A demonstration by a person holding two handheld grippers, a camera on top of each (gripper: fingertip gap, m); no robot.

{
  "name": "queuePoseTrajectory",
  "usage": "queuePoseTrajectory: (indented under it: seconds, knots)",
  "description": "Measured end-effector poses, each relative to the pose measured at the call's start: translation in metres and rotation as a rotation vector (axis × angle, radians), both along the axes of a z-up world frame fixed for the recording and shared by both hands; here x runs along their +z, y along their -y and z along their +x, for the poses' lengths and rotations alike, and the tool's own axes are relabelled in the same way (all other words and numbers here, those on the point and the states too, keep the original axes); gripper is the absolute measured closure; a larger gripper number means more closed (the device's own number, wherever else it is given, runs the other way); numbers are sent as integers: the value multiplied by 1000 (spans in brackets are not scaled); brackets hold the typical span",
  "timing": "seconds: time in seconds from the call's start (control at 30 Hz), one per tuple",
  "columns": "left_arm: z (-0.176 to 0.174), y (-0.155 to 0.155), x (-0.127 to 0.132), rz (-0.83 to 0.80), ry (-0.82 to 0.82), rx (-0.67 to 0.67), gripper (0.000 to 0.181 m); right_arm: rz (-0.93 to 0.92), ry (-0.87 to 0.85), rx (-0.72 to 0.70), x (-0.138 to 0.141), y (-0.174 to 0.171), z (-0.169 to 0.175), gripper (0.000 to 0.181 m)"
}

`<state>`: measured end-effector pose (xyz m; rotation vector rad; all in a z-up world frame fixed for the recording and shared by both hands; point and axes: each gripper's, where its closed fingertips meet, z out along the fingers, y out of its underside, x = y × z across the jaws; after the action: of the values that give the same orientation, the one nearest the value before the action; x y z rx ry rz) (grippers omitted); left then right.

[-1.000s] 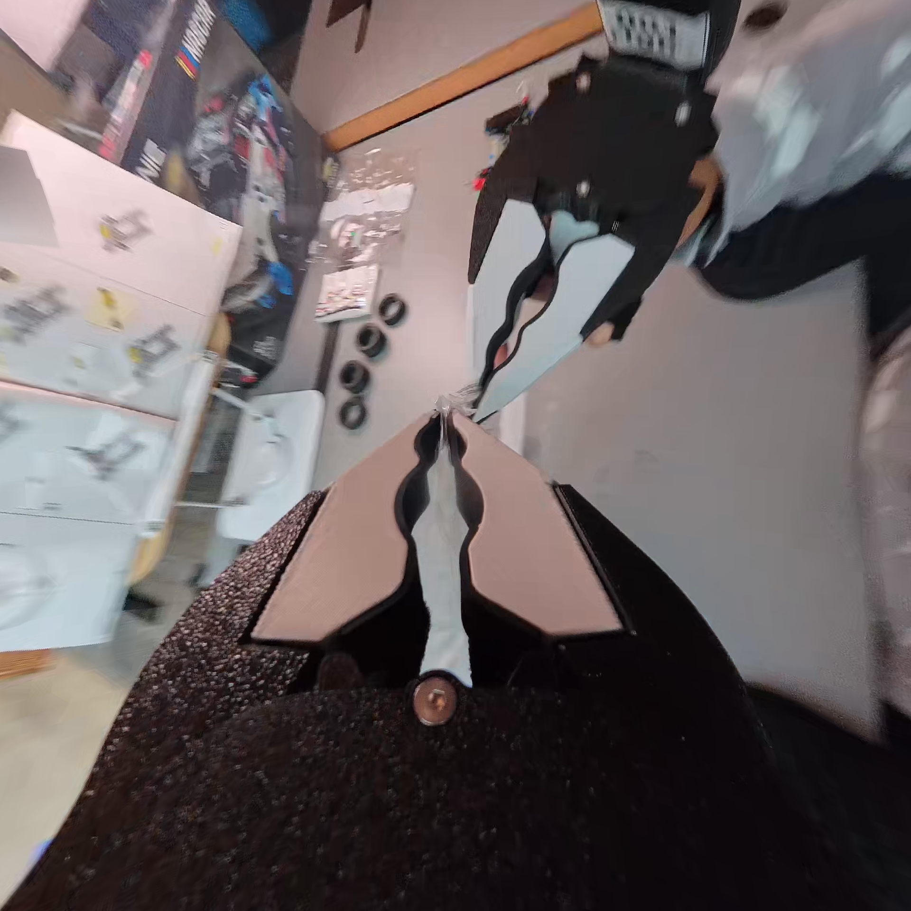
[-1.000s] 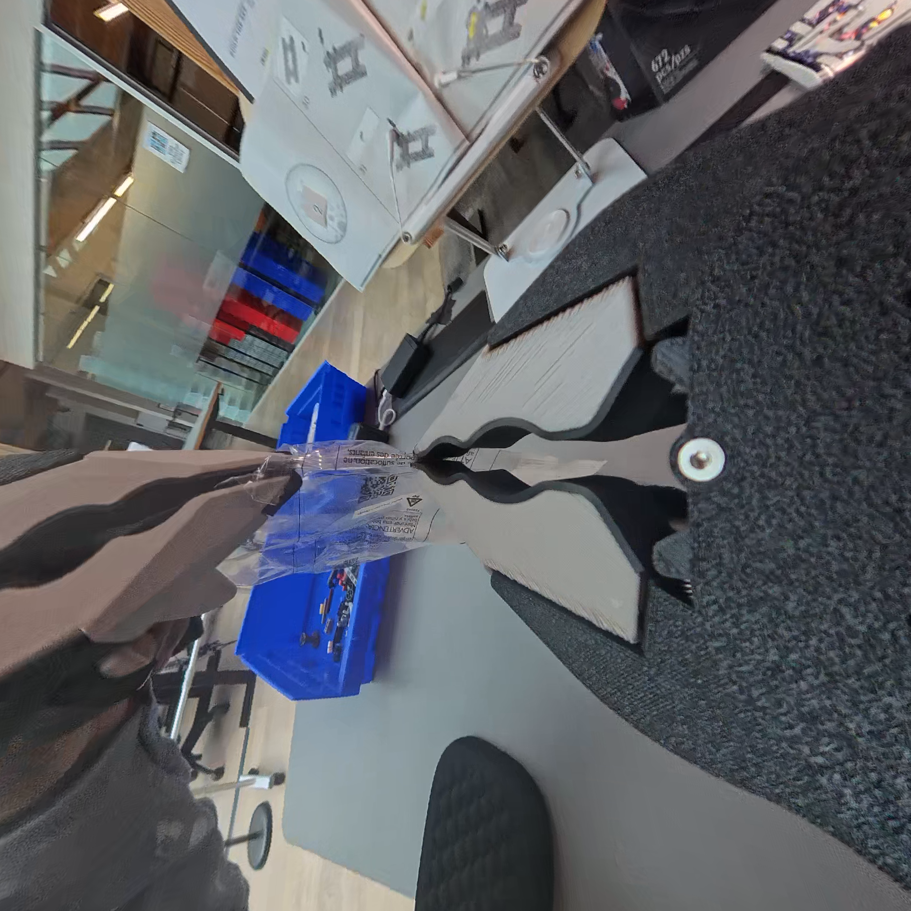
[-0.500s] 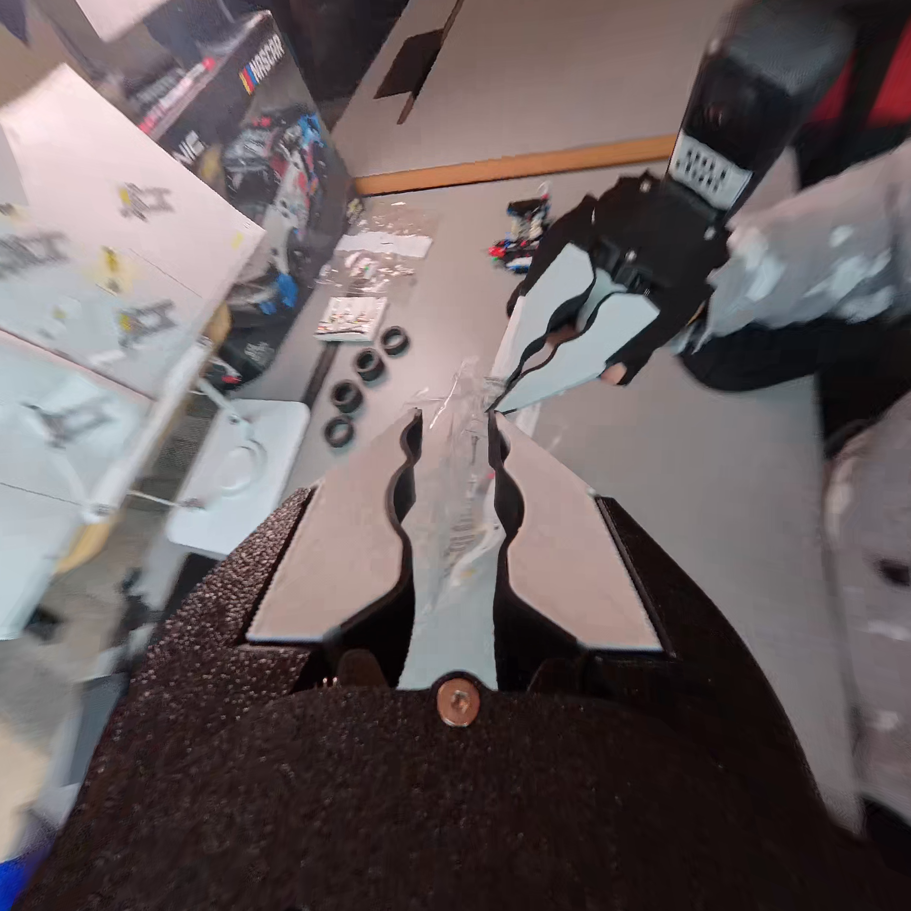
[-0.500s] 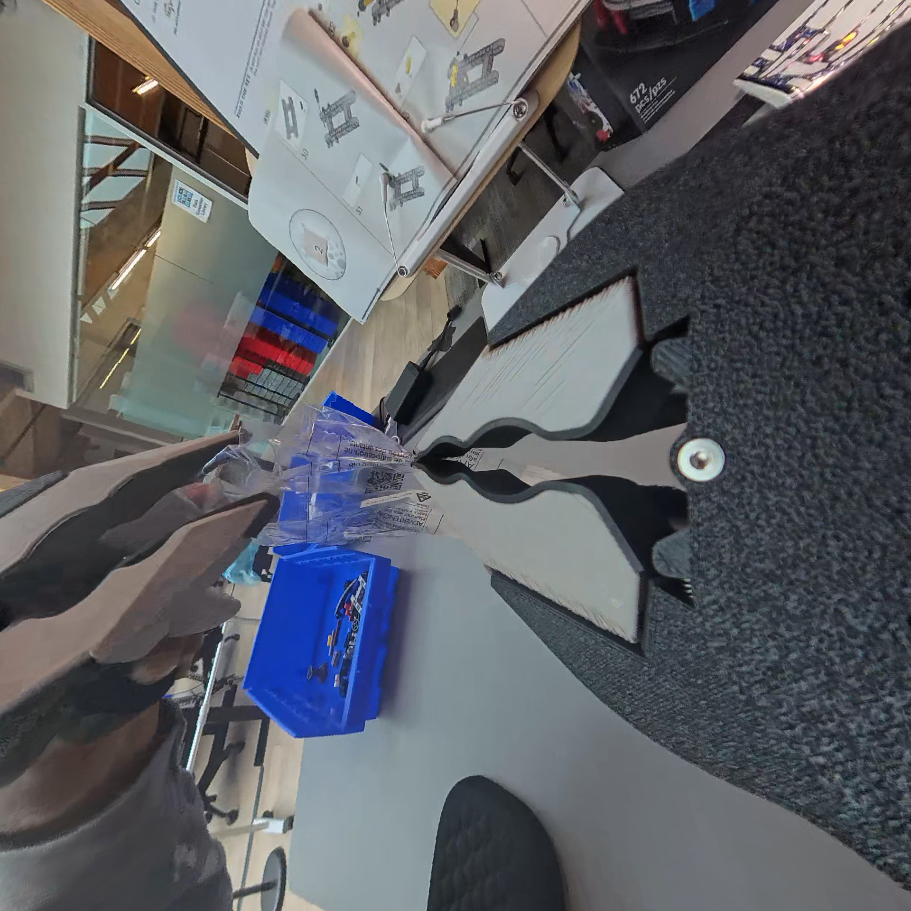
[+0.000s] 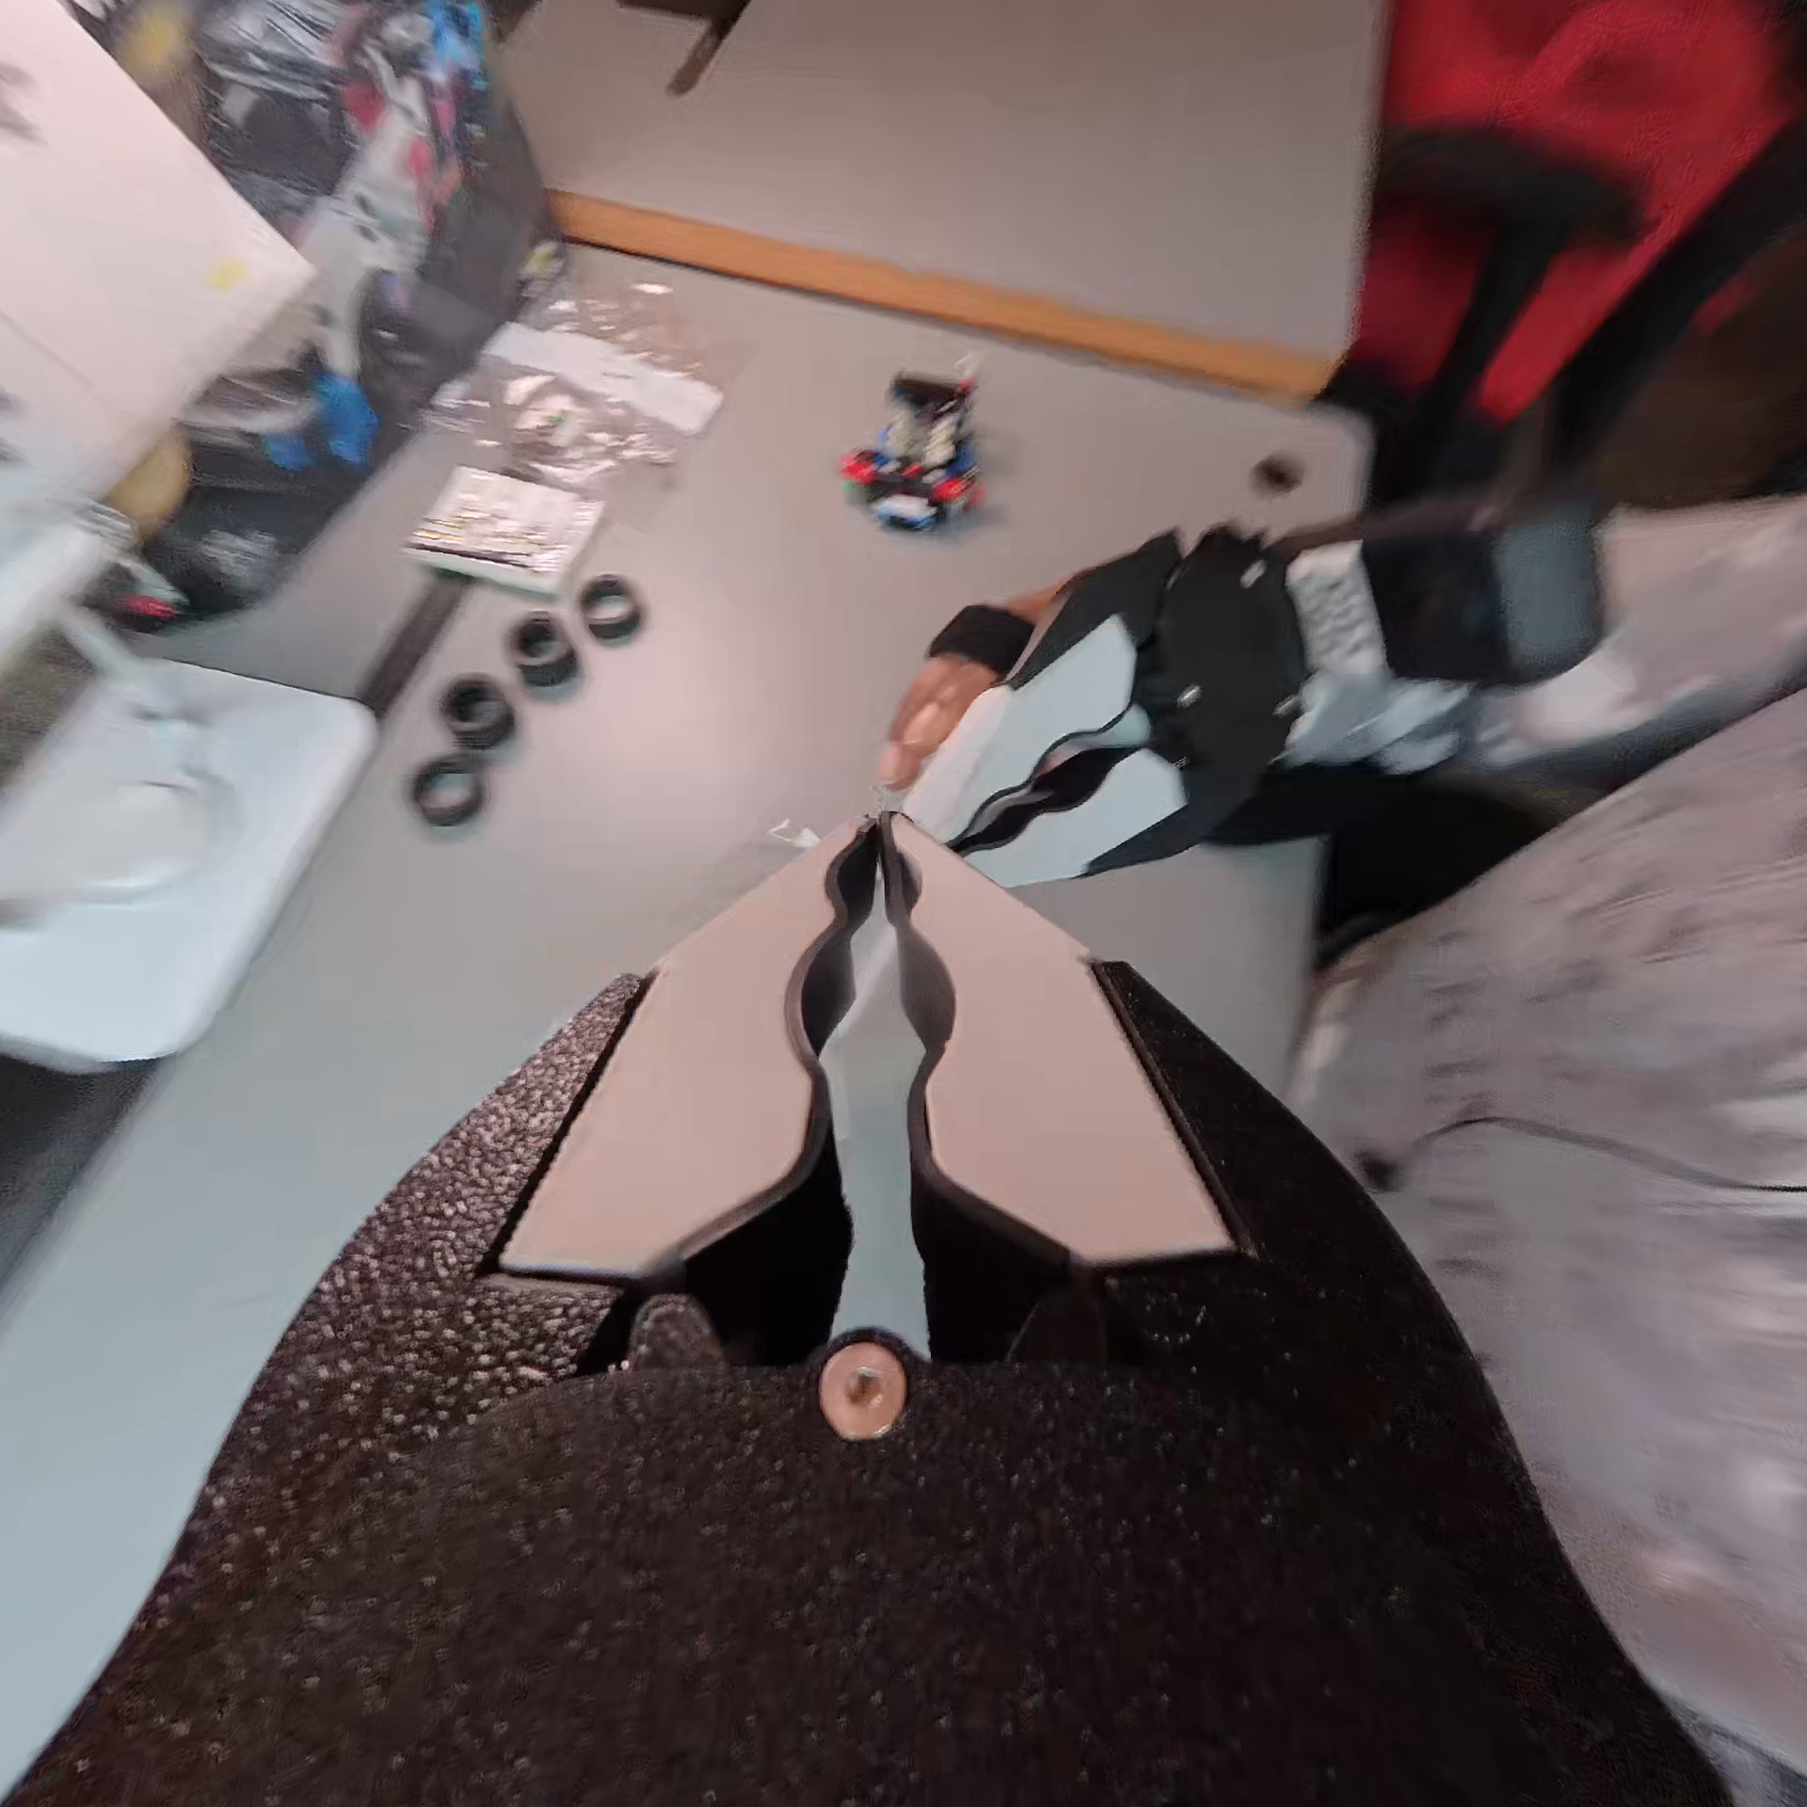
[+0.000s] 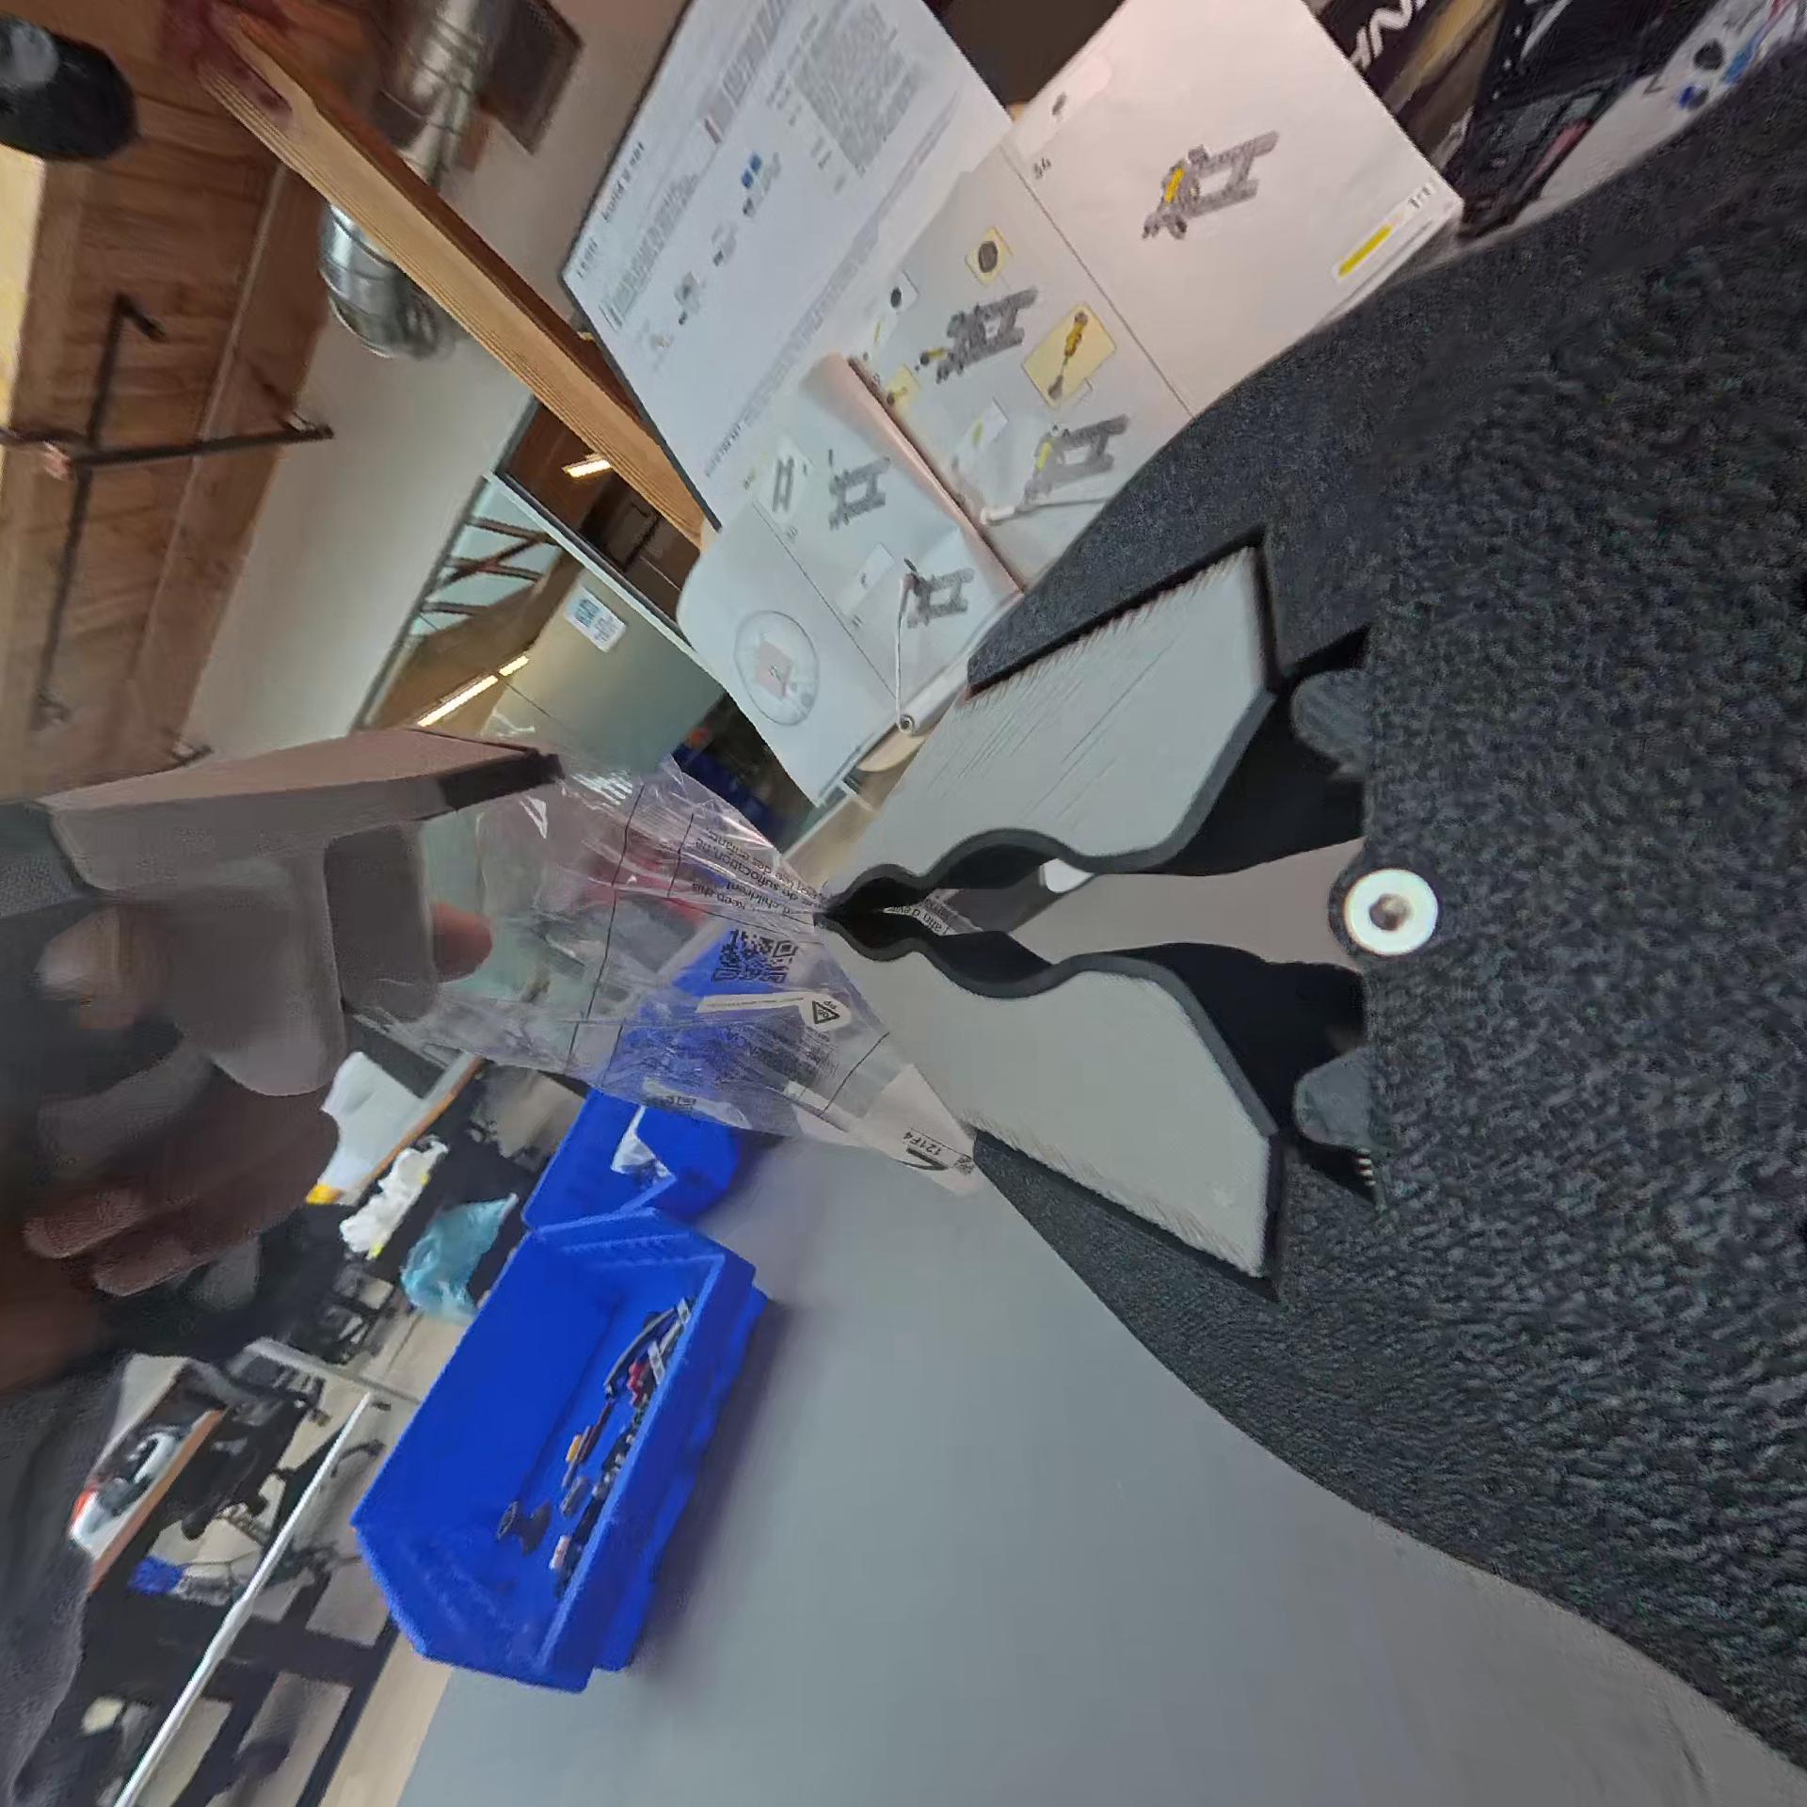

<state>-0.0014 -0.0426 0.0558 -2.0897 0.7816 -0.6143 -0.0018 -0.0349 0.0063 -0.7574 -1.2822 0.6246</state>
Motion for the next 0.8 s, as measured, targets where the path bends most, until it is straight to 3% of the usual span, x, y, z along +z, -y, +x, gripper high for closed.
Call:
queuePoseTrajectory:
  seconds: [0.03, 0.1, 0.2, 0.3, 0.33, 0.43, 0.5, 0.6, 0.7, 0.8]
  knots:
    - [-1, -1, 5, -96, 166, 16, 181, 34, -49, 7, 6, 1, 5, 181]
    - [-5, -4, 4, -172, 331, 24, 181, 40, -86, 28, 10, 2, 10, 181]
    - [-3, -1, 5, -161, 417, 15, 181, -88, -107, 147, 7, 3, 13, 181]
    - [-4, 8, 43, -5, 546, -39, 179, -296, -88, 261, 0, -7, 17, 181]
    - [-10, 12, 54, 74, 533, -49, 178, -354, -90, 298, -2, -10, 19, 181]
    - [-45, 15, 50, 345, 265, 12, 143, -510, -100, 432, -5, -17, 33, 181]
    - [-69, 19, 25, 421, 173, 33, 123, -562, -89, 471, -10, -24, 44, 181]
    - [-85, 32, -44, 337, 239, -32, 96, -632, -92, 504, -15, -37, 59, 181]
    - [-95, 19, -129, 255, 218, -17, 97, -701, -85, 586, -17, -41, 71, 181]
    - [-72, 5, -167, 169, 283, -46, 120, -713, -76, 562, -25, -53, 74, 181]
